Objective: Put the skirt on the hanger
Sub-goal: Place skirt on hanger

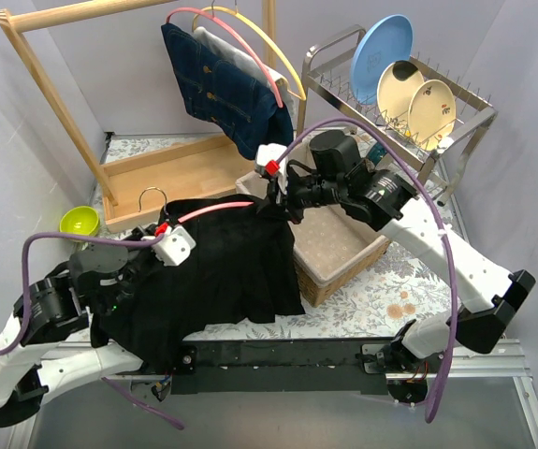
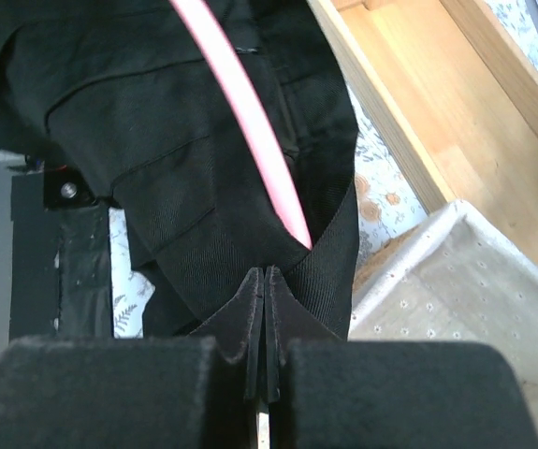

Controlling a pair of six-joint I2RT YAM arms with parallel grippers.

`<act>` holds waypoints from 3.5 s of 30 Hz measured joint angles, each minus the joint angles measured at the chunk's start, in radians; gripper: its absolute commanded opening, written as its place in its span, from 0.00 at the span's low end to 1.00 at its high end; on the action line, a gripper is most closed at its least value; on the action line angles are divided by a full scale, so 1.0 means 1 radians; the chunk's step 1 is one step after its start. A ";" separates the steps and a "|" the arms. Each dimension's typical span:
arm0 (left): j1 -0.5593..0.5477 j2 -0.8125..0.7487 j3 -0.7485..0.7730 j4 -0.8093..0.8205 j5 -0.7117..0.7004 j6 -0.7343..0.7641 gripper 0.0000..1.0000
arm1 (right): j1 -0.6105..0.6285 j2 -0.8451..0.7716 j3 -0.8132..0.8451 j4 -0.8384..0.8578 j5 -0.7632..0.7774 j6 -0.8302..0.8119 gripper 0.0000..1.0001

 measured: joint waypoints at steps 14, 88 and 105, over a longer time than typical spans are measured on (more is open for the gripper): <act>-0.003 -0.077 0.039 0.016 0.302 -0.132 0.00 | 0.003 -0.124 -0.165 0.004 -0.066 -0.132 0.01; -0.005 0.068 -0.008 0.076 0.380 -0.207 0.00 | -0.003 0.223 0.327 -0.352 -0.396 -0.288 0.63; -0.005 0.034 -0.016 0.103 0.389 -0.223 0.21 | 0.099 0.257 0.306 -0.301 -0.315 -0.253 0.01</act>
